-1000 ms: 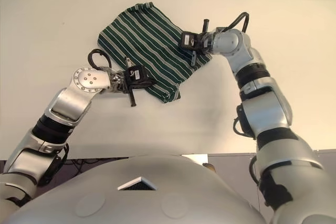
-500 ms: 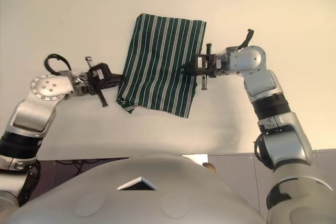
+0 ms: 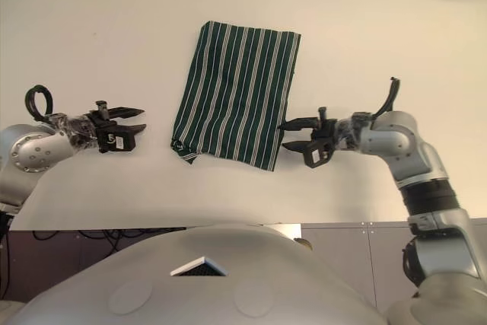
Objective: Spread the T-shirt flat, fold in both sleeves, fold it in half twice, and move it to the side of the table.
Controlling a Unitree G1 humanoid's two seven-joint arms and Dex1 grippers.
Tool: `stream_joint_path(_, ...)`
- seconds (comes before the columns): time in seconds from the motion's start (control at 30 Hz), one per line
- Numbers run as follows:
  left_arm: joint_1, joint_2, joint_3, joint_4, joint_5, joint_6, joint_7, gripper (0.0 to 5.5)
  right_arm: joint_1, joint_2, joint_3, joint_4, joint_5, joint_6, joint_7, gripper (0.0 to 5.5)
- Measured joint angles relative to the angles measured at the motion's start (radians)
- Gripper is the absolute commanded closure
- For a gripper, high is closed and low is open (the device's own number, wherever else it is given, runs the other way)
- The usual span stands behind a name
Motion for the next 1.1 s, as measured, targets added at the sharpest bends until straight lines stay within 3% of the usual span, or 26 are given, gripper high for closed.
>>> stream_joint_path(0.17, -0.061, -0.08, -0.087, -0.006, 0.011, -0.055, -0.011, 3.93, -0.017, 0.011, 0.053, 0.007, -0.103, -0.068, -0.1, 3.35)
stream_joint_path(0.23, -0.078, -0.102, -0.115, -0.011, 0.014, -0.064, -0.025, 3.93, -0.034, 0.011, 0.068, 0.011, -0.147, -0.083, -0.133, 3.58)
stream_joint_path(0.37, -0.097, -0.119, -0.166, -0.018, 0.018, -0.089, -0.045, 4.61, -0.076, 0.011, 0.095, 0.018, -0.16, 0.042, -0.136, 4.33)
stream_joint_path(0.5, -0.094, -0.119, -0.181, -0.021, -0.026, -0.052, -0.093, 5.39, -0.059, -0.003, 0.121, -0.058, -0.002, 0.249, 0.019, 5.2)
stream_joint_path(0.67, -0.01, -0.101, -0.164, -0.18, -0.303, 0.232, -0.289, 5.5, 0.001, -0.117, 0.144, -0.256, 0.34, 0.688, 0.342, 5.42)
stream_joint_path(0.77, -0.001, -0.109, -0.118, -0.251, -0.52, 0.469, -0.351, 5.5, -0.017, -0.107, 0.134, -0.29, 0.535, 1.01, 0.411, 5.42)
stream_joint_path(0.93, -0.241, -0.261, 0.059, -0.237, -0.888, 0.849, -0.295, 5.5, -0.296, -0.026, -0.005, 0.048, 0.755, 1.463, 0.467, 5.42)
stream_joint_path(1.1, -0.413, -0.403, 0.087, -0.054, -0.91, 0.978, -0.18, 5.5, -0.465, 0.085, -0.076, 0.339, 0.763, 1.607, 0.411, 5.43)
